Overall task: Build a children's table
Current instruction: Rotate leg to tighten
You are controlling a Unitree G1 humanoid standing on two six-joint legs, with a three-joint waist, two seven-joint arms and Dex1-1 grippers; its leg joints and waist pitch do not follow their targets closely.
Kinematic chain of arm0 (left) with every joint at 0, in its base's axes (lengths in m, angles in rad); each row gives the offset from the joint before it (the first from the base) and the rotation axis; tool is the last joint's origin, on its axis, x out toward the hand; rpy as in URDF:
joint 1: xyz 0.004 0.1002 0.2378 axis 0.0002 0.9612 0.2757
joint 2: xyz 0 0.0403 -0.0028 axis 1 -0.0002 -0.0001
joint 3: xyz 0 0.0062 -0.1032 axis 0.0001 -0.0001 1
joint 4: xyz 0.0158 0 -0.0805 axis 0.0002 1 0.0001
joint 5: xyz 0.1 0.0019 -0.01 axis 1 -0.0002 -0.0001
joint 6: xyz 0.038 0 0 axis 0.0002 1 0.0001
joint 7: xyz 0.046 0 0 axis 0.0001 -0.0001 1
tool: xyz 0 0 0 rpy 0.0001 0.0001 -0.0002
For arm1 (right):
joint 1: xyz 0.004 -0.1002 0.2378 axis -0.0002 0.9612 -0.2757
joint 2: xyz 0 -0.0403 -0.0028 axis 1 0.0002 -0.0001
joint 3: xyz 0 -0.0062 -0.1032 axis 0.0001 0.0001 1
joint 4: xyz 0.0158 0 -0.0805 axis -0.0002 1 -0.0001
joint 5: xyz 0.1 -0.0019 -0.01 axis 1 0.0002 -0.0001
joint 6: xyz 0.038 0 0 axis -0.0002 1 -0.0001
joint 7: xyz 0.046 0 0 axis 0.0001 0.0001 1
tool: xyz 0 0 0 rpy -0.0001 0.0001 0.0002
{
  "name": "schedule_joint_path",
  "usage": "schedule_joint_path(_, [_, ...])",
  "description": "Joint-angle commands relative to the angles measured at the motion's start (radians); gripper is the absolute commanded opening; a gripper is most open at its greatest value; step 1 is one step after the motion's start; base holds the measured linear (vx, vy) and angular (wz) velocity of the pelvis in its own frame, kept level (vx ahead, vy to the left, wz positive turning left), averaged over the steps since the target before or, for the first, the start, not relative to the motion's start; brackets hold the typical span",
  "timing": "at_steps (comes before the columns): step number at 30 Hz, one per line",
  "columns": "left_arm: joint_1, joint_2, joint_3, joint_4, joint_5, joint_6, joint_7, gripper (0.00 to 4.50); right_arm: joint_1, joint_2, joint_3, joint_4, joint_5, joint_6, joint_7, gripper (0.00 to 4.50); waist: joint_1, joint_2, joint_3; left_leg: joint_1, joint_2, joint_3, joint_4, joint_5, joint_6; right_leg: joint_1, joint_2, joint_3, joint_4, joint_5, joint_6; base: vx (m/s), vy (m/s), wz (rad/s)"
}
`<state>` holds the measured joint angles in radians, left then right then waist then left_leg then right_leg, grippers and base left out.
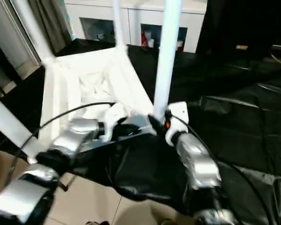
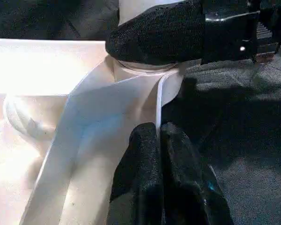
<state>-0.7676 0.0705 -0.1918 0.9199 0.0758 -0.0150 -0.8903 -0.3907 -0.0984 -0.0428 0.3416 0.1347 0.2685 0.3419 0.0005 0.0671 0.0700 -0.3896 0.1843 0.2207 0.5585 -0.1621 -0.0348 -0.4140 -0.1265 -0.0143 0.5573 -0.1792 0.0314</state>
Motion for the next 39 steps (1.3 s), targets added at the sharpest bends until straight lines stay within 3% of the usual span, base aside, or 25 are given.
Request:
schedule_joint_path(1, [-0.030,-0.084,-0.028,-0.001,-0.013,-0.029,-0.004,0.00,0.013,0.047,0.111,0.046,0.003,0.027,0.098,3.24,-0.003,-0.014,-0.044,0.025,0.025,-0.032,-0.082,-0.456,-0.001,0.017,-0.002,-0.003,-0.089,-0.483,-0.114,0.000,0.000,0.00])
schedule_joint_path(6, [-0.019,-0.057,-0.039,-0.007,-0.014,-0.030,-0.062,0.00,0.021,-0.013,0.139,0.004,0.015,0.021,0.199,3.60,0.000,-0.015,-0.048,0.024,0.028,-0.026,-0.080,-0.429,0.013,0.020,-0.001,0.000,-0.081,-0.382,-0.152,0.000,0.000,0.00])
schedule_joint_path(7, [-0.010,-0.029,-0.045,-0.018,-0.018,-0.034,-0.122,0.00,0.034,-0.064,0.153,-0.033,0.039,0.034,0.303,3.60,0.004,-0.020,-0.050,0.022,0.028,-0.026,-0.078,-0.408,0.026,0.028,-0.002,-0.001,-0.078,-0.356,-0.163,0.000,0.000,0.00])
schedule_joint_path(12, [0.011,0.050,-0.068,-0.057,-0.038,-0.051,-0.307,0.00,0.049,-0.176,0.153,-0.080,0.074,0.024,0.476,3.60,0.012,-0.020,-0.053,0.016,0.031,-0.018,-0.071,-0.342,0.064,0.033,-0.005,0.001,-0.068,-0.282,-0.205,0.000,0.000,0.00])
schedule_joint_path(15, [0.020,0.090,-0.083,-0.076,-0.044,-0.059,-0.399,0.00,0.054,-0.225,0.148,-0.099,0.095,0.033,0.562,3.60,0.023,-0.017,-0.062,0.018,0.036,-0.012,-0.058,-0.238,0.097,0.038,-0.004,-0.001,-0.049,-0.136,-0.260,0.053,-0.019,0.02])
schedule_joint_path(18, [0.020,0.132,-0.088,-0.077,-0.043,-0.067,-0.473,0.00,0.065,-0.295,0.159,-0.132,0.117,0.047,0.670,3.60,0.037,-0.016,-0.071,0.018,0.036,-0.011,-0.045,-0.139,0.136,0.045,-0.002,-0.003,-0.029,0.011,-0.292,0.064,-0.007,0.00])
schedule_joint_path(19, [0.020,0.146,-0.088,-0.076,-0.045,-0.068,-0.501,0.00,0.066,-0.318,0.160,-0.140,0.125,0.052,0.702,3.60,0.042,-0.014,-0.073,0.016,0.035,-0.010,-0.037,-0.081,0.167,0.043,0.001,-0.005,-0.016,0.119,-0.316,0.058,0.006,0.01])
schedule_joint_path(21, [0.021,0.157,-0.089,-0.078,-0.047,-0.070,-0.524,0.00,0.067,-0.334,0.162,-0.144,0.132,0.057,0.727,3.60,0.045,-0.014,-0.076,0.018,0.035,-0.009,-0.032,-0.056,0.188,0.044,0.001,-0.006,-0.010,0.173,-0.330,0.029,0.003,0.01])
schedule_joint_path(24, [0.028,0.184,-0.093,-0.096,-0.060,-0.060,-0.575,0.00,0.070,-0.371,0.173,-0.151,0.136,0.059,0.786,3.60,0.049,-0.015,-0.072,0.016,0.036,-0.009,-0.032,-0.062,0.194,0.045,-0.003,-0.008,-0.010,0.145,-0.335,0.000,0.000,0.00])
schedule_joint_path(31, [0.036,0.204,-0.095,-0.112,-0.075,-0.048,-0.616,0.00,0.080,-0.389,0.177,-0.168,0.161,0.079,0.825,3.35,0.053,-0.020,-0.060,0.021,0.041,-0.009,-0.045,-0.170,0.133,0.042,-0.006,-0.003,-0.027,-0.053,-0.309,0.000,0.000,0.00])
schedule_joint_path(35, [0.042,0.201,-0.091,-0.119,-0.082,-0.044,-0.617,0.00,0.094,-0.384,0.183,-0.185,0.172,0.092,0.826,2.96,0.051,-0.021,-0.059,0.021,0.040,-0.009,-0.047,-0.179,0.120,0.040,-0.006,-0.001,-0.029,-0.066,-0.299,0.000,0.000,0.00])
schedule_joint_path(39, [0.044,0.188,-0.089,-0.120,-0.083,-0.048,-0.591,0.00,0.113,-0.349,0.176,-0.201,0.181,0.114,0.776,2.76,0.051,-0.019,-0.059,0.019,0.039,-0.009,-0.046,-0.159,0.126,0.040,-0.005,-0.001,-0.026,-0.036,-0.299,0.000,0.000,0.00])
